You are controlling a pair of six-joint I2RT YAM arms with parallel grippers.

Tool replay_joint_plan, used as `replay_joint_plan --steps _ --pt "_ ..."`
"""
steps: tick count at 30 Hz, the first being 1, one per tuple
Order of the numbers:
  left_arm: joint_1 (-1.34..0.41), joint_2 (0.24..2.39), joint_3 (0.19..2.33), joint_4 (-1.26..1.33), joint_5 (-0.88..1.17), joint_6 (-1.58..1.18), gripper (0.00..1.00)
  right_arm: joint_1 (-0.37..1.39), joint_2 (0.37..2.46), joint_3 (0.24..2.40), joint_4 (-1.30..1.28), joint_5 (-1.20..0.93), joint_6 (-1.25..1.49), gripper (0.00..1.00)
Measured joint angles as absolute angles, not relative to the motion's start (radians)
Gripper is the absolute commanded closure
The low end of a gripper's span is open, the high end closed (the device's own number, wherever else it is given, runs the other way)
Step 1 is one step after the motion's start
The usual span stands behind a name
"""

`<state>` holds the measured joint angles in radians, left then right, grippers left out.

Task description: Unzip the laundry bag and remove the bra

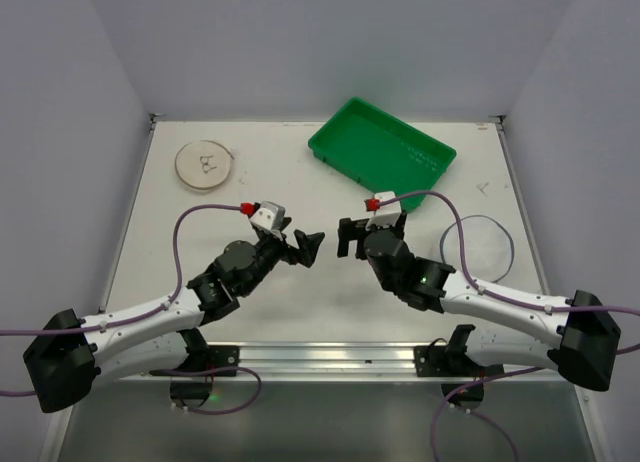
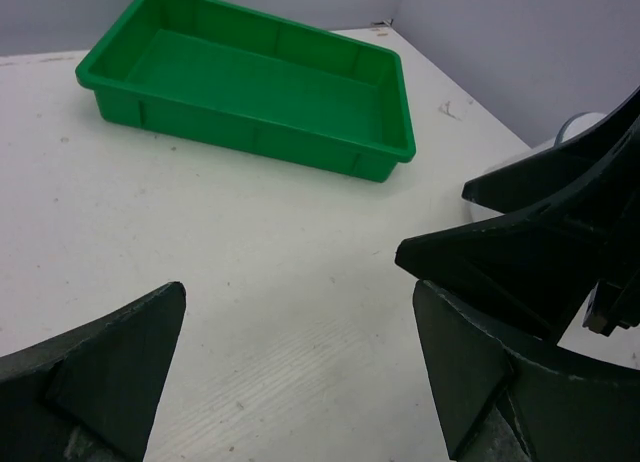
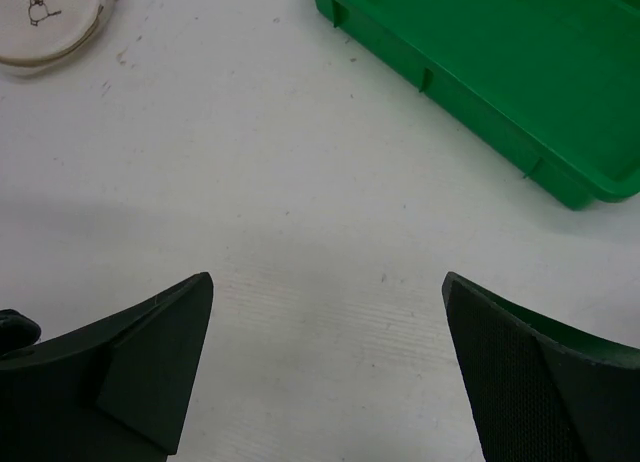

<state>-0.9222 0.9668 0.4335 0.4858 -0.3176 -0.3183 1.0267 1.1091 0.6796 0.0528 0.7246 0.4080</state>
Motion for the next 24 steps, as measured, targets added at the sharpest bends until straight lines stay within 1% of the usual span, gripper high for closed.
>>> replay_joint_plan --steps 5,7,13,16,18,21,22,24 --pt "-0.922 0.967 0.434 0.486 -0.318 -0.318 0.0 1.027 1.101 0.682 0.043 0.735 0.413 0.01" --pt "-0.922 0.967 0.434 0.486 -0.318 -0.318 0.0 1.026 1.098 0.703 -0.004 0.756 0.418 0.01" --pt "-0.922 0.966 0.434 0.486 -0.318 -0.318 0.0 1.01 1.1 0.891 -0.233 0.878 0.383 0.02" --pt "-0.922 0.958 0.434 0.486 -0.318 -0.318 0.0 0.929 1.068 0.984 -0.365 0.912 0.388 0.03" --pt "-0.922 0.951 0.434 0.486 -0.319 -0.318 0.0 0.853 1.036 1.016 -0.464 0.958 0.415 0.04" --pt "-0.922 0.946 0.434 0.486 -0.319 -0.318 0.0 0.77 0.984 1.02 -0.607 1.04 0.455 0.13" --pt "-0.922 0.946 0.434 0.486 -0.319 -0.318 0.0 0.756 0.975 1.02 -0.645 1.058 0.464 0.19" --pt "-0.922 0.946 0.434 0.486 -0.319 -0.318 0.0 0.729 0.979 1.019 -0.707 1.086 0.484 0.22"
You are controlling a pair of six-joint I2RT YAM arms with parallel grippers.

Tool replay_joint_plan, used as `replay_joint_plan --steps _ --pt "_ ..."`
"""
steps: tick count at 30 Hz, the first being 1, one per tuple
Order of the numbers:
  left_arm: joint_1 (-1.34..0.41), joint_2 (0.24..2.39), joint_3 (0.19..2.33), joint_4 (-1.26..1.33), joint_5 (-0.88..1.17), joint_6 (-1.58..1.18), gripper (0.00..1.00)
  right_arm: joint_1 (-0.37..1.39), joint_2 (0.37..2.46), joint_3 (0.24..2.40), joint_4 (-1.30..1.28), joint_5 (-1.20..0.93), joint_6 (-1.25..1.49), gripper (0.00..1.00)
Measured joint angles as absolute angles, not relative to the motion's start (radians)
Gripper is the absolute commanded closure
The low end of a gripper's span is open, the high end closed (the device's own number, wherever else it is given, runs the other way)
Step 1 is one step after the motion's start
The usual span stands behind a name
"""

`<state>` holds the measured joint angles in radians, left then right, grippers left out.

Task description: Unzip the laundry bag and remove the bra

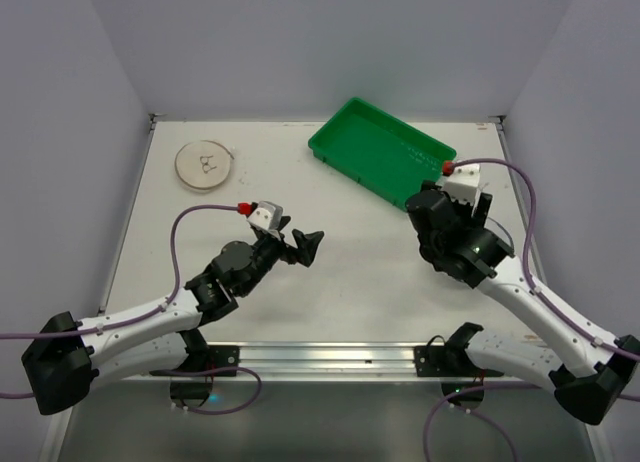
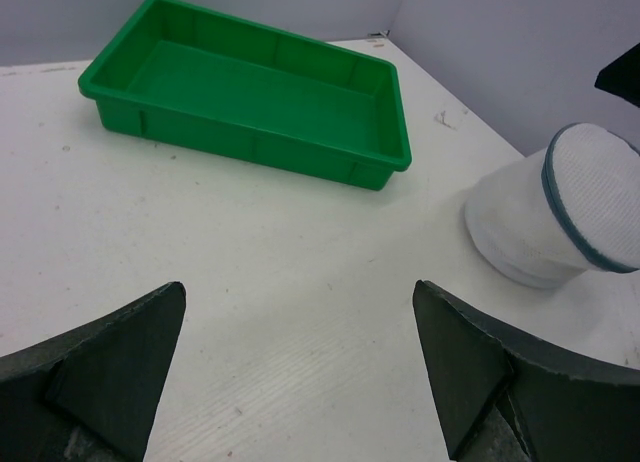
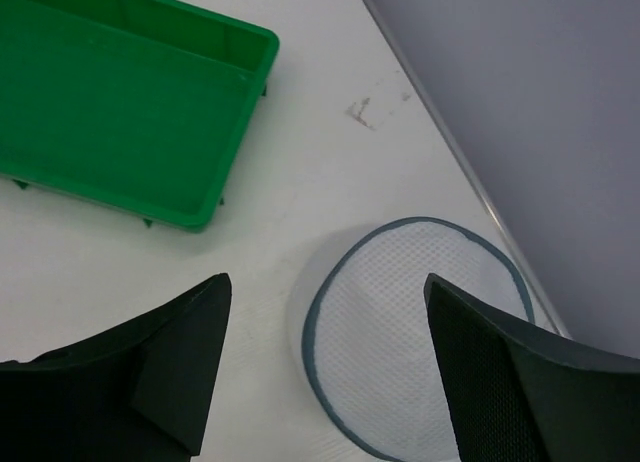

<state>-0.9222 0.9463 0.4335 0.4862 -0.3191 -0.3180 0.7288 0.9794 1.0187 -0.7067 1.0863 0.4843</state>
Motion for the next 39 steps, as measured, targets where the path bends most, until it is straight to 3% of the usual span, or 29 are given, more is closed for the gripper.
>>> replay_joint_plan --steps 4,12,20,25,30,34,39 --pt "-0.922 0.946 0.434 0.486 -0.319 -0.318 0.0 0.689 1.05 1.0 -0.773 1.111 0.522 0.31" --pt "-0.922 0.946 0.434 0.486 -0.322 -0.311 0.0 0.665 1.259 0.964 -0.836 1.118 0.615 0.36" --pt "-0.922 0.946 0.434 0.486 -0.322 -0.311 0.0 0.664 1.385 0.944 -0.902 1.164 0.725 0.51" --pt "-0.922 0.946 0.434 0.486 -0.323 -0.31 0.0 0.664 1.465 0.944 -0.957 1.184 0.788 0.7" --pt "-0.922 0.946 0.434 0.486 -0.328 -0.31 0.0 0.664 1.457 0.939 -0.908 1.16 0.746 0.93" --pt "-0.922 0.946 0.434 0.486 -0.333 -0.31 0.0 0.664 1.399 0.925 -0.854 1.121 0.697 1.0" --pt "-0.922 0.935 0.424 0.494 -0.339 -0.31 0.0 0.689 1.298 0.914 -0.782 1.033 0.632 1.0"
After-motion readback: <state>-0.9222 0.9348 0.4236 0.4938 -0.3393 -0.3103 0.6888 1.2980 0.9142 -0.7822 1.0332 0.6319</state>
